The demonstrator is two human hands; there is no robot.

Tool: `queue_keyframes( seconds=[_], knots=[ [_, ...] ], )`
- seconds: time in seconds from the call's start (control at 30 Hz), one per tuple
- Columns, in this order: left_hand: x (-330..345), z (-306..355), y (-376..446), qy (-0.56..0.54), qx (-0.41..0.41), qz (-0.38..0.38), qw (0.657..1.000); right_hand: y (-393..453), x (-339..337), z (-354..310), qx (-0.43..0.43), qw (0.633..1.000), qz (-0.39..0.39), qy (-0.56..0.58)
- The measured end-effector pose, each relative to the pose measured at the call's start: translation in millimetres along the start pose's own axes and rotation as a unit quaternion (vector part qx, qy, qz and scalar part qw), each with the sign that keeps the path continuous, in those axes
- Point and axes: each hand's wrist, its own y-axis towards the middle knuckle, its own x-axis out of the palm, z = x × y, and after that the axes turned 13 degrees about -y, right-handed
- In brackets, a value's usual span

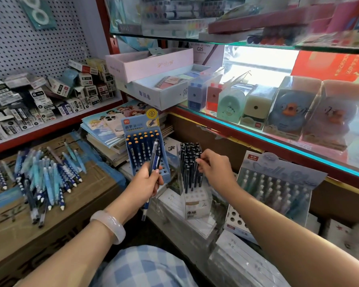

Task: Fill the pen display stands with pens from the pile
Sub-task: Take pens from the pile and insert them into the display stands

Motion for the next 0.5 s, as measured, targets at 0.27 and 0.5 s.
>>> queue_keyframes(
  seconds=[0.27,0.5],
  knots=[
    [-5,-6,0,0.006,-0.006,0.006,1.0,0,5,-3,-0.015,0.999,-0.013,-0.028],
    [-2,-7,2,0.014,-0.013,-0.005,1.0,-5,27,11,0.011,0.998,-0.034,-0.058]
  ],
)
